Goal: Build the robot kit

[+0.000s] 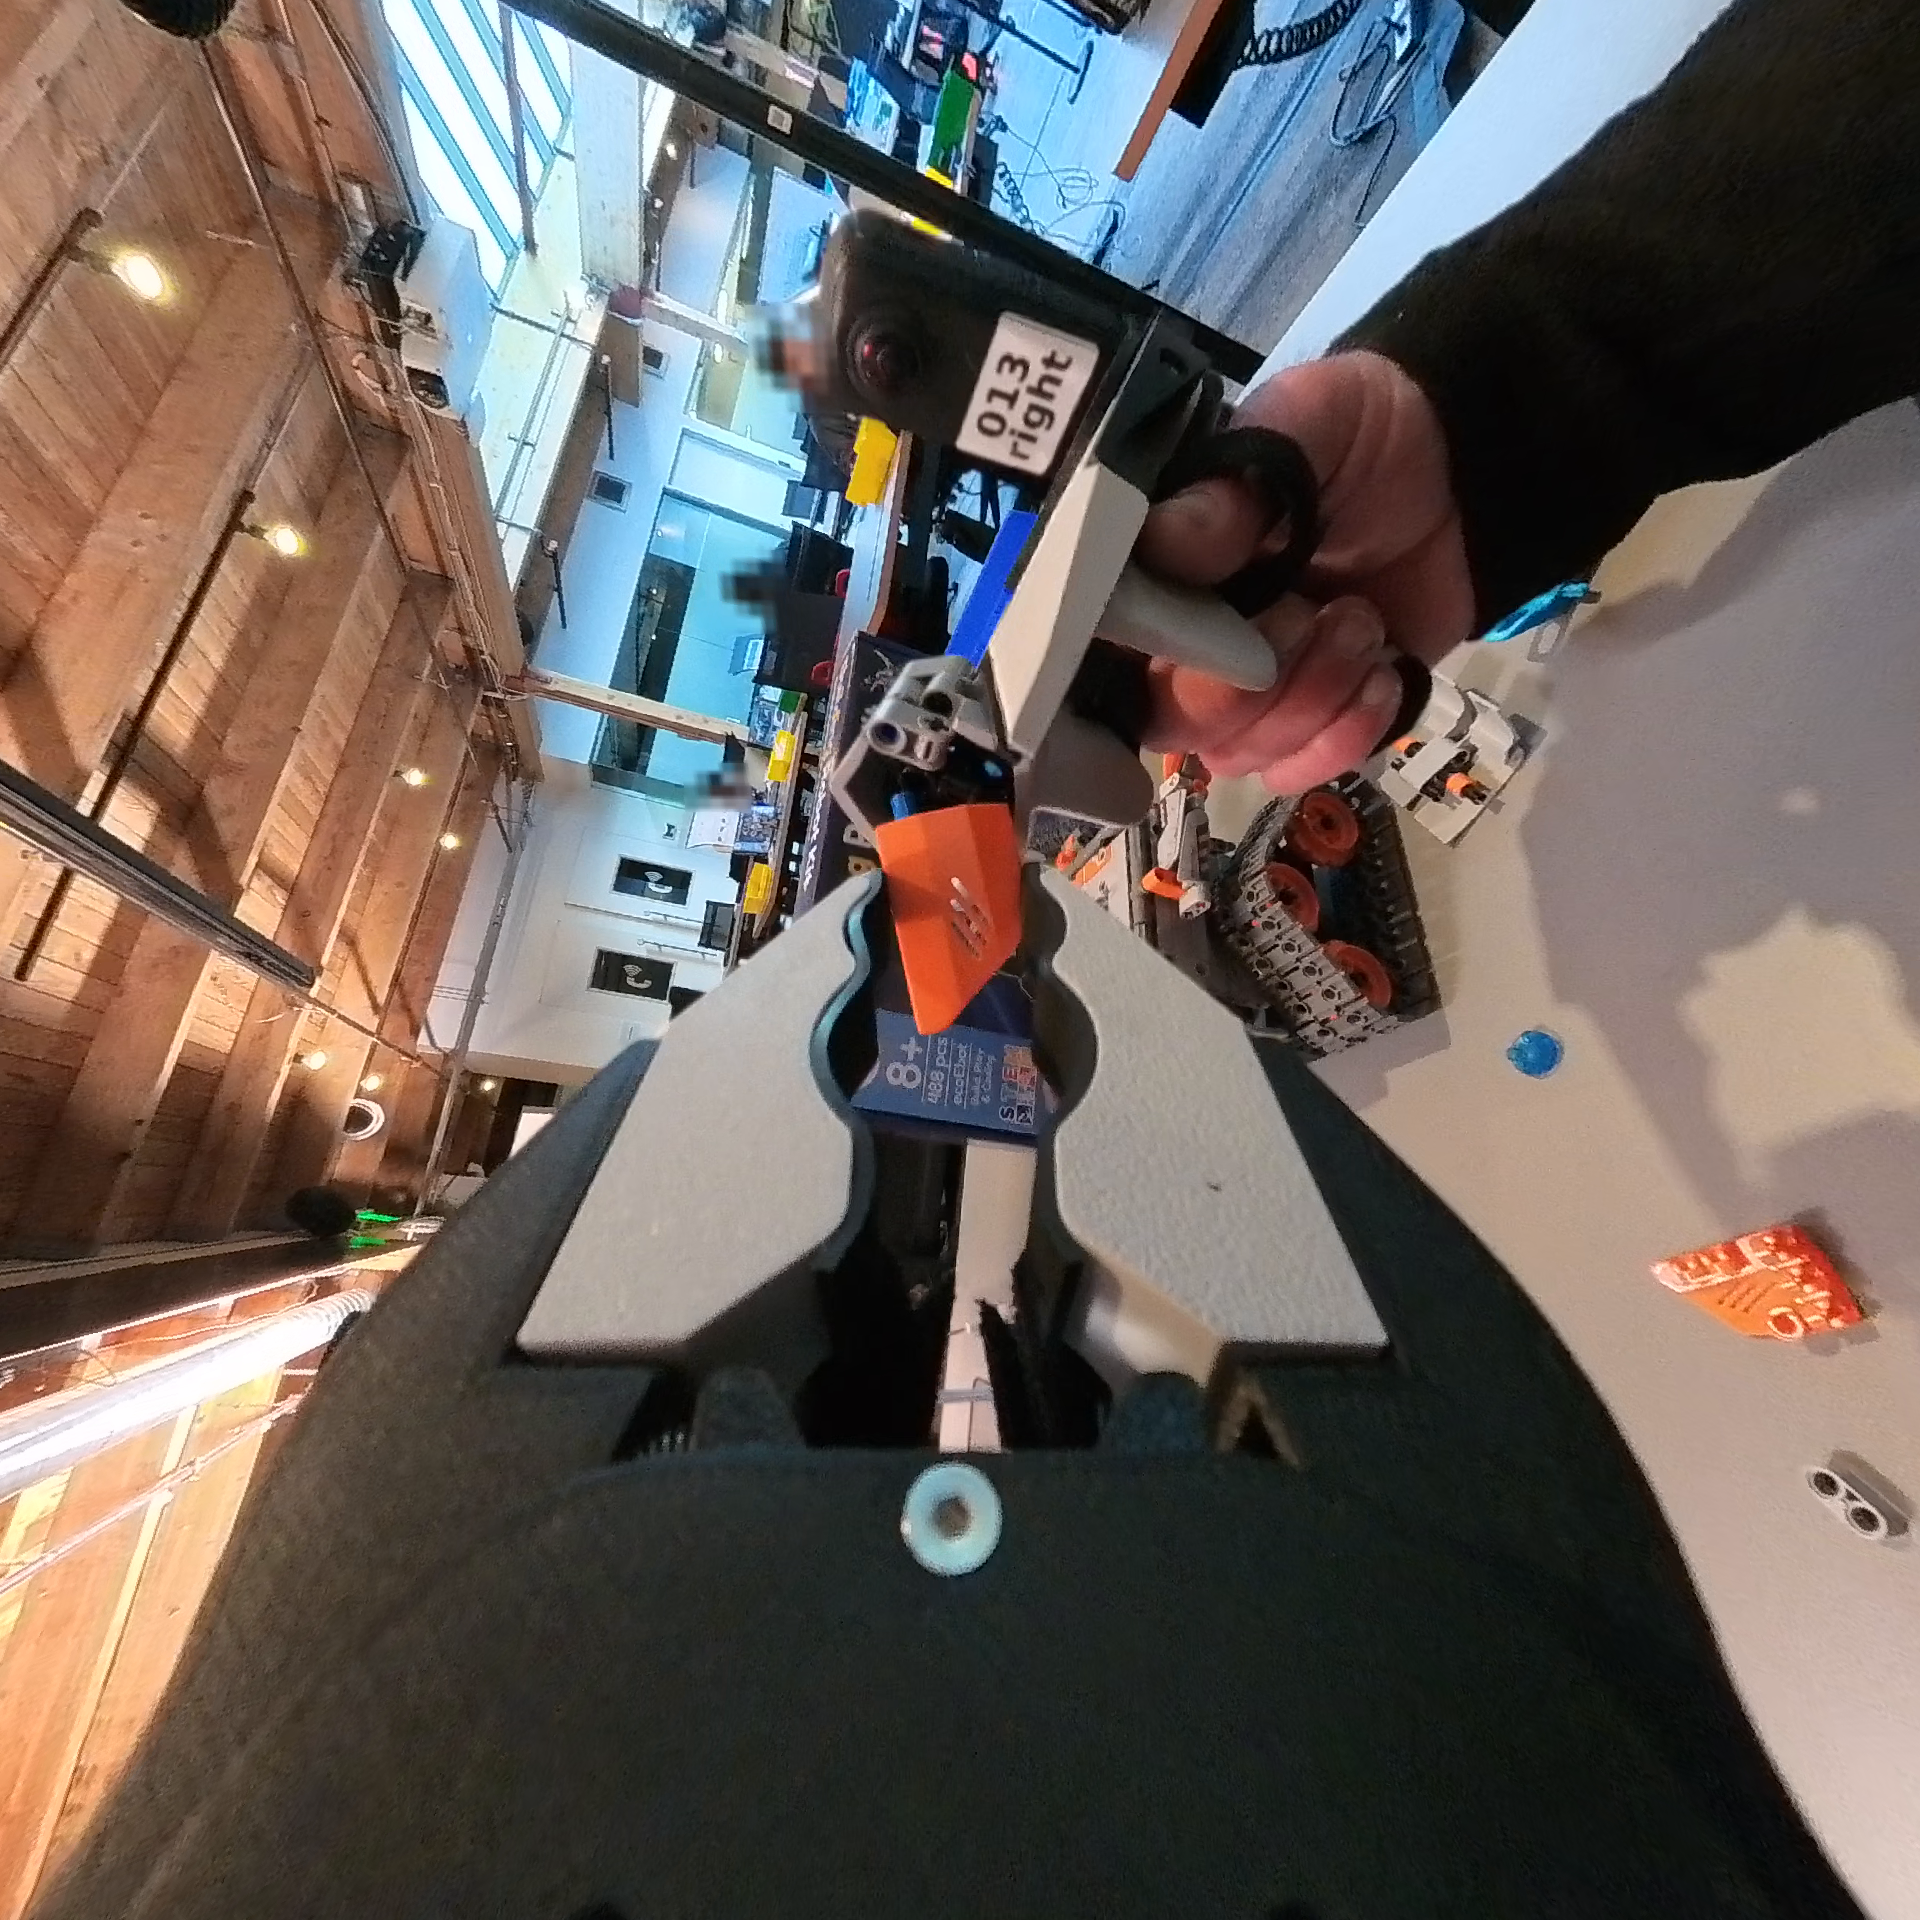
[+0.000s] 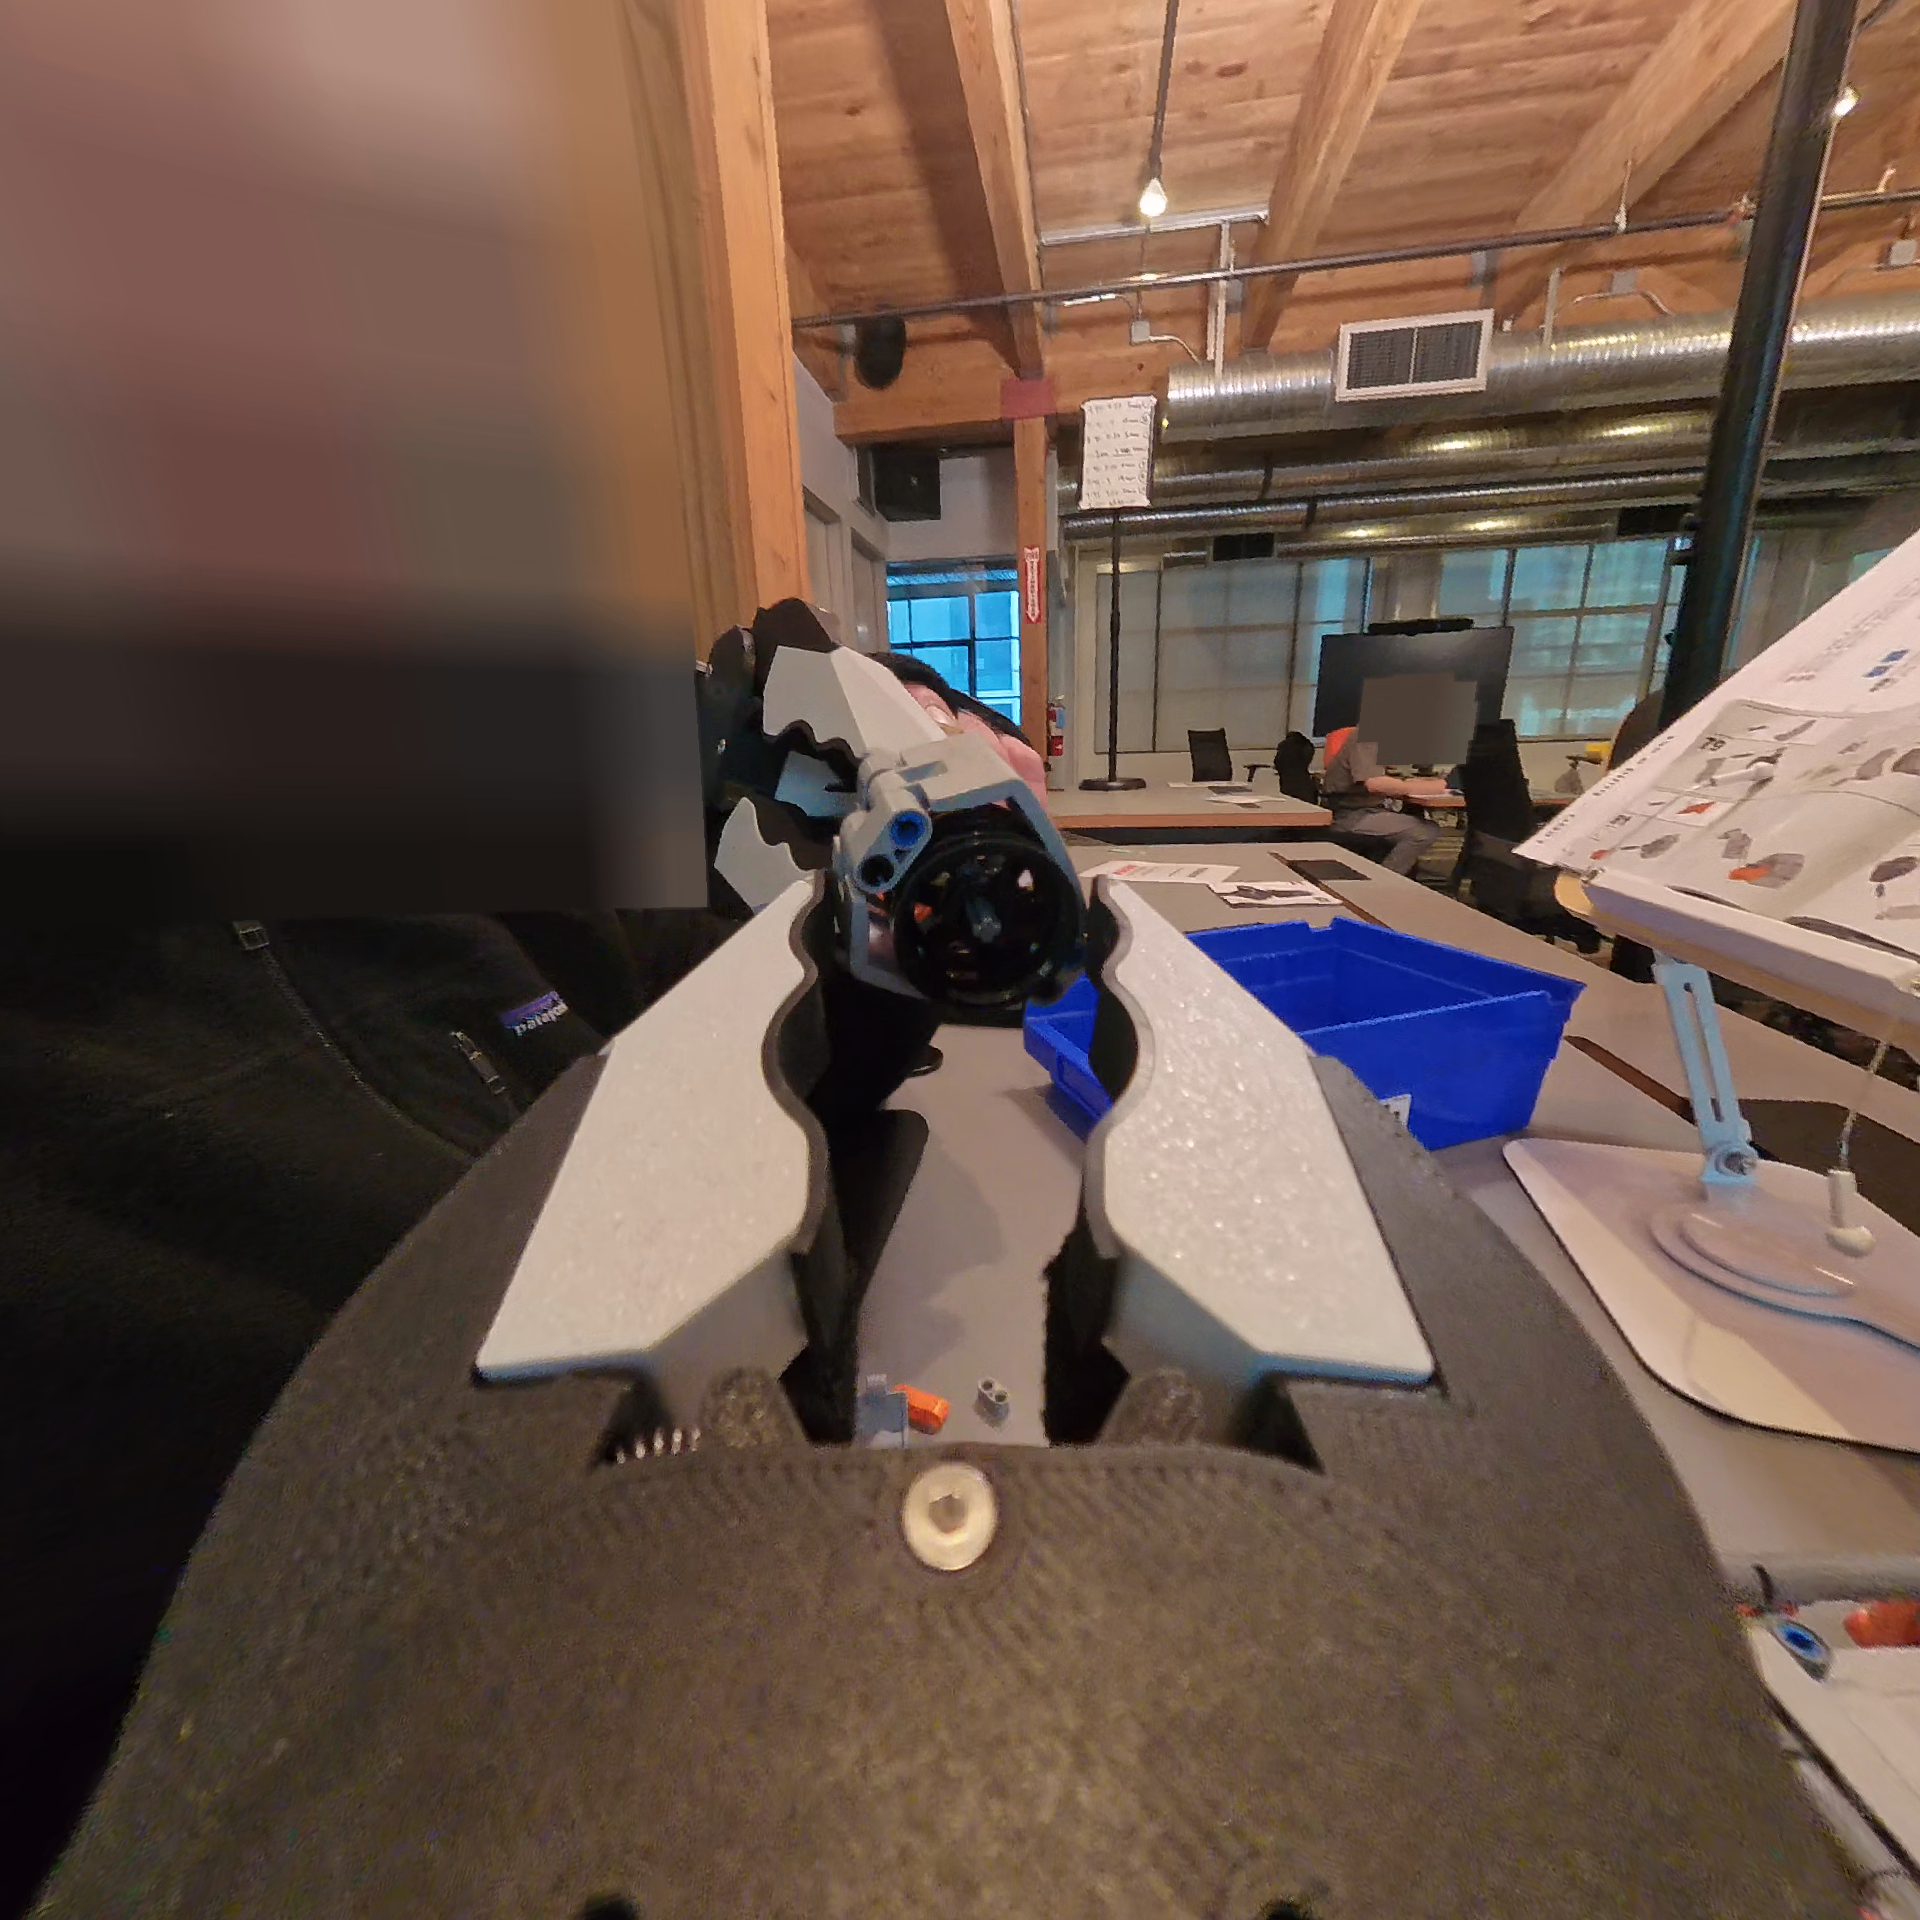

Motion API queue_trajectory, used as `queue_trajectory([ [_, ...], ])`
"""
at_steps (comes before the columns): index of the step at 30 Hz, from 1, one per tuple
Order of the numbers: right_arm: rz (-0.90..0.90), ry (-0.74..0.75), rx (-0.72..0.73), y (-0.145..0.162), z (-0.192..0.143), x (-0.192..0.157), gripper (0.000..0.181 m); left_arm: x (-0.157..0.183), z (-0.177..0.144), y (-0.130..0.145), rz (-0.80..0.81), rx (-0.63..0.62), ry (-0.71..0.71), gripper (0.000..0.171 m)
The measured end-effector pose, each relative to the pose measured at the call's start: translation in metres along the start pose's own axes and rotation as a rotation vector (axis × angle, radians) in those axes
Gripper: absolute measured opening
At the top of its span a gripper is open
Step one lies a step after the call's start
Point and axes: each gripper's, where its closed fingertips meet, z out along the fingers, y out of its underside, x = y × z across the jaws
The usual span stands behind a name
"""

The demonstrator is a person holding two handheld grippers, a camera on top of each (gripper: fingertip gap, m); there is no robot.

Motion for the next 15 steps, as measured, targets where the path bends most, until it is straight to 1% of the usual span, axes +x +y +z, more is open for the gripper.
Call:
queue_trajectory([
  [4,-0.017,0.062,-0.041,0.004,-0.002,0.008,0.046,0.001,0.000,0.004,0.008,-0.017,0.012,0.022],
  [7,-0.027,0.088,-0.077,0.008,-0.001,0.012,0.046,0.003,0.002,0.015,0.027,-0.065,0.025,0.022],
  [15,-0.036,0.169,-0.182,0.026,0.003,0.024,0.046,0.014,0.002,0.031,0.052,-0.110,0.031,0.022],
])
